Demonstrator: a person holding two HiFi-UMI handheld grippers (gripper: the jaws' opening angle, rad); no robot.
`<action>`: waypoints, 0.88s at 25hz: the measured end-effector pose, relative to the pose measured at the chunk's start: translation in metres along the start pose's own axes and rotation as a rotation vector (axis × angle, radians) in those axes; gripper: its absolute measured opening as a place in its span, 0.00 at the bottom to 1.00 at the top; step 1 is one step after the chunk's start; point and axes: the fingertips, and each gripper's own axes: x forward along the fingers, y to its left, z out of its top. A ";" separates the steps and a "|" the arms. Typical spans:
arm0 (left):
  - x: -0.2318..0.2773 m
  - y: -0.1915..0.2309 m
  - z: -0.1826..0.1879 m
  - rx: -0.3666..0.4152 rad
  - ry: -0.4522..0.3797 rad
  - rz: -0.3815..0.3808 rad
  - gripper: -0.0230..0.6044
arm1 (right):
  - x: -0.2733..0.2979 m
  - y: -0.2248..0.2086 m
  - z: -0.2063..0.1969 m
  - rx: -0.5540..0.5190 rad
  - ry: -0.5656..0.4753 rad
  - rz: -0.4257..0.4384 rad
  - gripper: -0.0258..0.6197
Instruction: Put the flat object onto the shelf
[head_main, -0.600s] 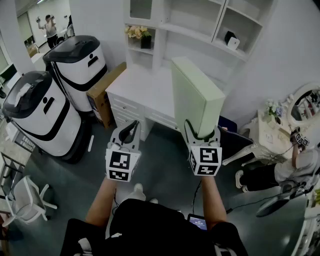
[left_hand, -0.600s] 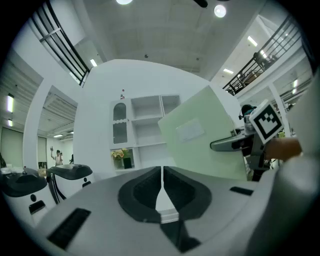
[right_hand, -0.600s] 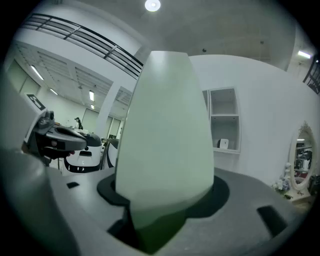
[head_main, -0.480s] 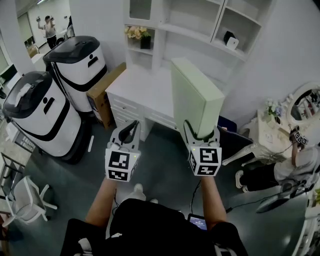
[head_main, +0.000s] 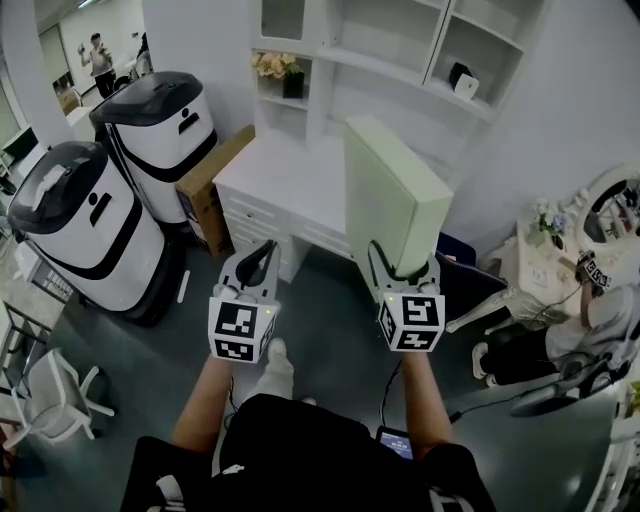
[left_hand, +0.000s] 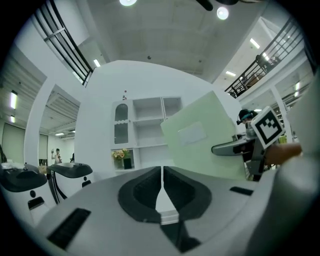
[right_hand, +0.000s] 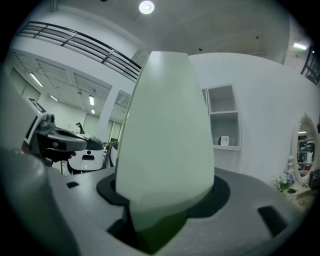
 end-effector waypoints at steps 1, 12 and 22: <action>0.001 -0.001 0.000 0.002 -0.004 -0.003 0.06 | 0.002 -0.001 0.000 0.002 -0.002 0.004 0.47; 0.035 0.037 -0.008 0.025 0.001 0.034 0.06 | 0.047 -0.007 -0.010 0.018 0.007 0.020 0.47; 0.102 0.073 -0.013 -0.006 0.006 0.018 0.06 | 0.118 -0.017 -0.013 0.001 0.025 0.019 0.47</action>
